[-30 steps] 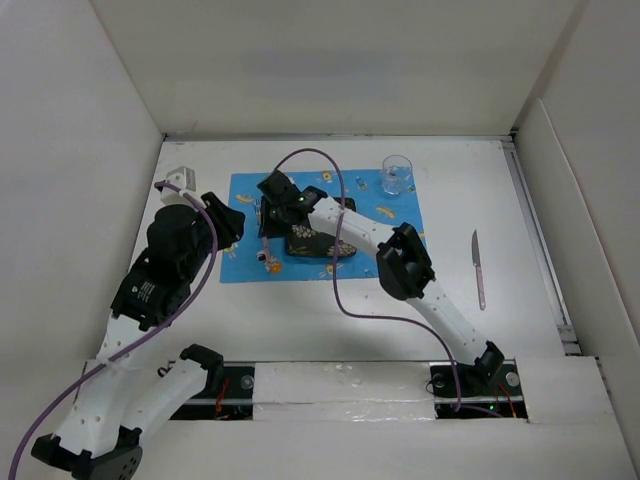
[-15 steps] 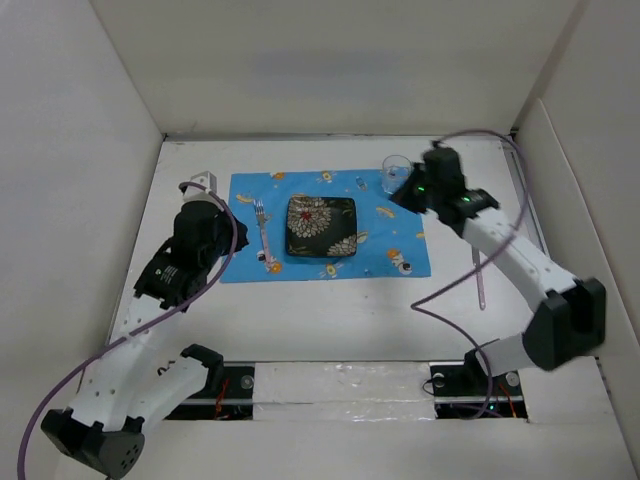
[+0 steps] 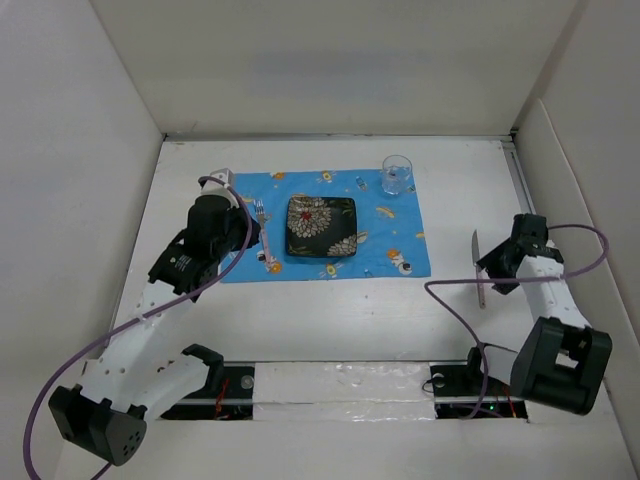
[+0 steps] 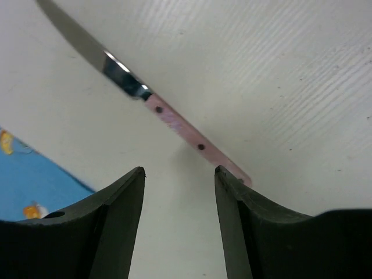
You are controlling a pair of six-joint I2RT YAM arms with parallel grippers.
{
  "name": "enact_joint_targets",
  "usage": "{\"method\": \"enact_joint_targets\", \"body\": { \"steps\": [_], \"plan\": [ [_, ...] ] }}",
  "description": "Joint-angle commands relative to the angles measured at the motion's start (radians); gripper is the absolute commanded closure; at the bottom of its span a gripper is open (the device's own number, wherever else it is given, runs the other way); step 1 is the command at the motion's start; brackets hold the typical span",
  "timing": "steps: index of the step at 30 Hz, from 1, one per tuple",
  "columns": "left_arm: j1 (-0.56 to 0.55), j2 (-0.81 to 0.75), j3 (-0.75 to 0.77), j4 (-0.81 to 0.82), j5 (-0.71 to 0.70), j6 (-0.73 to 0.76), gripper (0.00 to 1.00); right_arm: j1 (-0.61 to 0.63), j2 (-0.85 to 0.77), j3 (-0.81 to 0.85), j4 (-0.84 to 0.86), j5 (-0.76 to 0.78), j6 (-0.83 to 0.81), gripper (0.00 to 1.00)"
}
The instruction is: Set the dinner table for one person
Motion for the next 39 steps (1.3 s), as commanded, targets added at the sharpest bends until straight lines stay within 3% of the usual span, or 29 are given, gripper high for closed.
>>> {"method": "enact_joint_targets", "body": {
  "steps": [1, 5, 11, 15, 19, 23, 27, 32, 39],
  "plan": [
    [-0.004, -0.028, -0.011, 0.051, -0.005, 0.028, 0.91, -0.017, 0.172, 0.074, -0.009, -0.007, -0.081, 0.43],
    [-0.004, -0.046, -0.025, 0.048, -0.026, 0.033, 0.91, -0.027, 0.264, 0.120, -0.016, 0.045, -0.119, 0.43],
    [-0.004, -0.074, -0.053, 0.049, -0.045, 0.033, 0.90, -0.027, 0.334, 0.154, -0.014, 0.004, -0.148, 0.43],
    [-0.004, -0.075, -0.057, 0.057, -0.058, 0.033, 0.90, -0.016, 0.419, 0.171, -0.028, 0.007, -0.163, 0.70],
    [-0.004, -0.072, -0.060, 0.072, -0.055, 0.028, 0.90, 0.019, 0.460, 0.175, -0.039, 0.032, -0.174, 0.76],
    [-0.004, -0.068, -0.063, 0.082, -0.049, 0.022, 0.90, 0.029, 0.489, 0.195, -0.045, 0.042, -0.180, 0.97],
    [-0.004, -0.062, -0.059, 0.082, -0.040, 0.016, 0.89, 0.070, 0.408, 0.284, -0.089, 0.105, -0.190, 1.00],
    [-0.004, -0.017, -0.031, 0.095, -0.011, 0.007, 0.88, 0.257, 0.227, 0.515, -0.076, 0.075, -0.217, 1.00],
    [-0.004, 0.084, 0.033, 0.135, 0.070, -0.022, 0.74, 0.568, 0.388, 0.744, -0.144, -0.123, -0.298, 1.00]
  ]
}}
